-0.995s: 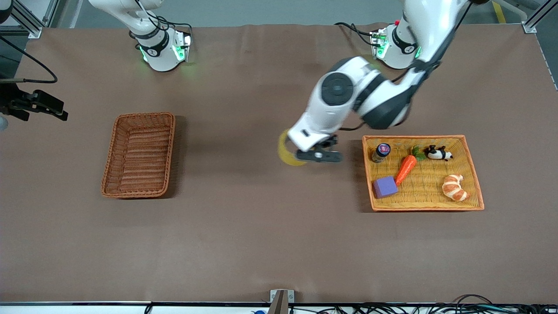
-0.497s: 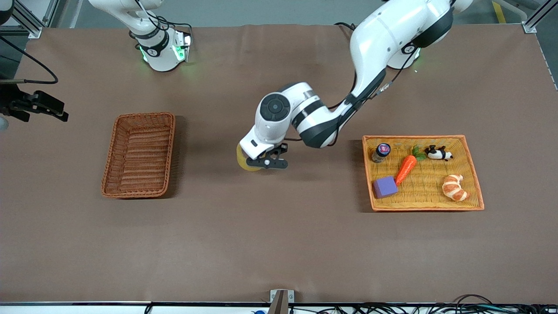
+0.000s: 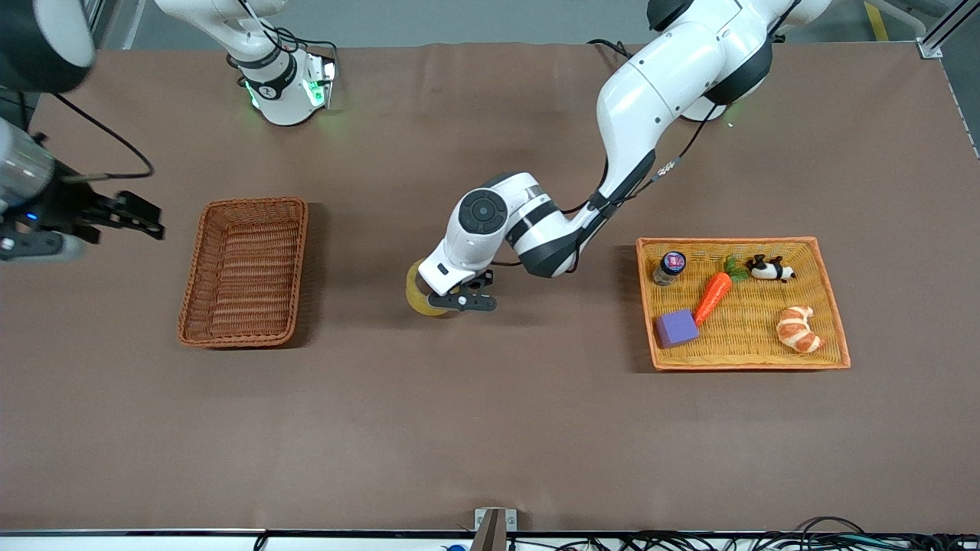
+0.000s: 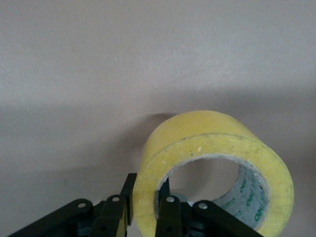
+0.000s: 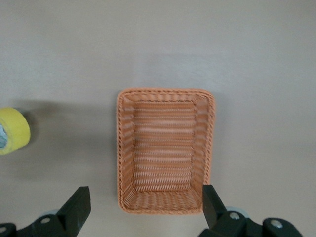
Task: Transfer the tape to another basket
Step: 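Set the tape on the table while the right gripper approaches it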
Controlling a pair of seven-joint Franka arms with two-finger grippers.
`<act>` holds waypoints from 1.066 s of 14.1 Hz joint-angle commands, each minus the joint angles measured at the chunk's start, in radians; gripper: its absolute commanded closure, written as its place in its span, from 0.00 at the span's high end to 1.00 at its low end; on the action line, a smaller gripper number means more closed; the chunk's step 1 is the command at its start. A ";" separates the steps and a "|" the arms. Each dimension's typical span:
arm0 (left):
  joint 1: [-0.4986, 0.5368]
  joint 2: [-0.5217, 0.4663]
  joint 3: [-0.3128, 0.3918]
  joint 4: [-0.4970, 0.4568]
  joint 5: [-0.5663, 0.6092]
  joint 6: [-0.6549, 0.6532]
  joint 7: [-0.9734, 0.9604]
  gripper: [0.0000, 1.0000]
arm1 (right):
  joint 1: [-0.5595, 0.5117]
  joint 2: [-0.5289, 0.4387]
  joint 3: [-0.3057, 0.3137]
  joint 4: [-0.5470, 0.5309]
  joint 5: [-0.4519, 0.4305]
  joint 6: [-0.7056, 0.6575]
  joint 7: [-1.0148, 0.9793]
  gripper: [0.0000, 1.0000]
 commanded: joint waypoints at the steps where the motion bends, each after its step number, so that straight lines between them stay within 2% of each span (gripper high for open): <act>1: -0.032 0.010 0.005 0.013 0.010 -0.003 0.001 0.32 | 0.010 0.035 0.034 -0.012 0.007 0.054 0.056 1.00; 3: -0.019 -0.006 0.003 0.013 0.010 -0.011 0.001 0.43 | 0.012 0.060 0.086 -0.016 0.000 0.089 0.157 1.00; 4: -0.015 -0.023 0.000 0.012 0.007 -0.017 0.001 0.53 | 0.012 0.071 0.103 -0.021 0.000 0.098 0.210 1.00; 5: -0.013 -0.031 0.000 0.013 -0.001 -0.017 -0.004 0.59 | 0.012 0.080 0.114 -0.024 0.000 0.114 0.234 1.00; 6: -0.009 -0.075 0.001 0.010 -0.016 -0.061 -0.002 0.60 | 0.014 0.089 0.129 -0.038 0.000 0.134 0.238 1.00; 10: 0.059 -0.271 0.015 0.005 -0.030 -0.385 0.011 0.79 | 0.015 0.103 0.244 -0.127 0.000 0.227 0.389 1.00; 11: 0.082 -0.325 0.035 0.001 -0.023 -0.449 0.018 0.80 | 0.017 0.108 0.276 -0.160 0.002 0.276 0.420 1.00; 13: 0.131 -0.422 0.067 -0.040 -0.041 -0.479 0.103 0.90 | 0.018 0.124 0.341 -0.237 0.000 0.388 0.475 1.00; 14: 0.173 -0.465 0.072 -0.060 -0.062 -0.479 0.117 0.99 | 0.020 0.135 0.367 -0.272 -0.001 0.442 0.500 1.00; 15: 0.216 -0.514 0.074 -0.083 -0.097 -0.482 0.119 1.00 | 0.026 0.156 0.390 -0.300 -0.009 0.491 0.512 1.00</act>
